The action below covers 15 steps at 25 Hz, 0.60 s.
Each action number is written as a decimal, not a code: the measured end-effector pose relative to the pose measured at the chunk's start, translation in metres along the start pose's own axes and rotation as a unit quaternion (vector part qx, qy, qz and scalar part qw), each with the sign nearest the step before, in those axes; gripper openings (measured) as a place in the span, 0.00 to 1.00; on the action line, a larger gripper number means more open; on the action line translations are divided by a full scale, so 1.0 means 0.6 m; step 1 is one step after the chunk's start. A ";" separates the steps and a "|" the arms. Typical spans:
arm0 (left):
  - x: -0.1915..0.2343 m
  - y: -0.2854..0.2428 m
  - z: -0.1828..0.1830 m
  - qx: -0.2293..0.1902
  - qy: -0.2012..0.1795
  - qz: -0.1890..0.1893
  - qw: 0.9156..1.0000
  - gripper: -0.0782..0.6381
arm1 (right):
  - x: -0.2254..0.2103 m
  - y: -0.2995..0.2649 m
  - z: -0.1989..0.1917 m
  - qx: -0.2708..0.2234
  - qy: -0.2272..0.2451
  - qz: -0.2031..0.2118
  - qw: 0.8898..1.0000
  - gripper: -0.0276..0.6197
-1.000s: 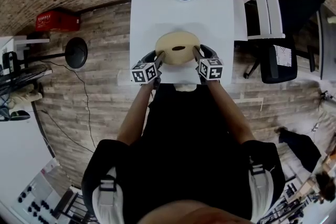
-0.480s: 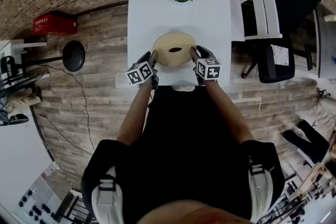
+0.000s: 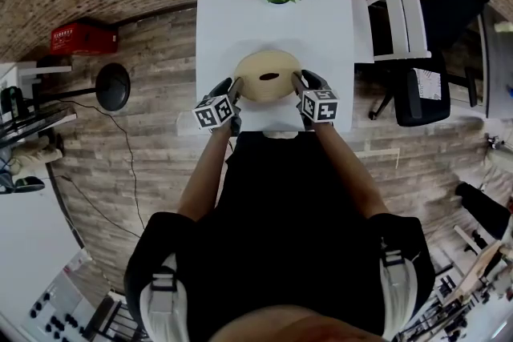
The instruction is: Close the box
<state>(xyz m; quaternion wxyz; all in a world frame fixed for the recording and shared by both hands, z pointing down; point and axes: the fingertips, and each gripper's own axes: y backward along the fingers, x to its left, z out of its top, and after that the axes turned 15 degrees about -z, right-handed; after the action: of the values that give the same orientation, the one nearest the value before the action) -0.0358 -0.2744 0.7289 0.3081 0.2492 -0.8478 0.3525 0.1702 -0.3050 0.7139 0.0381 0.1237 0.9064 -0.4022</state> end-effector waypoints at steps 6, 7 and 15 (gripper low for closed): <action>-0.011 0.001 0.009 0.036 -0.094 -0.003 0.995 0.35 | 0.002 0.010 0.003 -0.018 0.027 -0.010 0.999 0.24; -0.014 0.001 0.010 0.042 -0.110 -0.006 0.993 0.35 | 0.003 0.013 0.004 -0.023 0.036 -0.012 0.999 0.23; -0.039 0.015 0.019 0.058 -0.164 -0.045 0.984 0.34 | 0.029 0.051 -0.003 -0.061 0.091 -0.028 0.994 0.14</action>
<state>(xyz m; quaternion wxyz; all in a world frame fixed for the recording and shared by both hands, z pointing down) -0.0298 -0.2724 0.7023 0.1658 0.3588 -0.8530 0.3409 0.1612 -0.2806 0.6903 -0.0489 0.1316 0.9321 -0.3340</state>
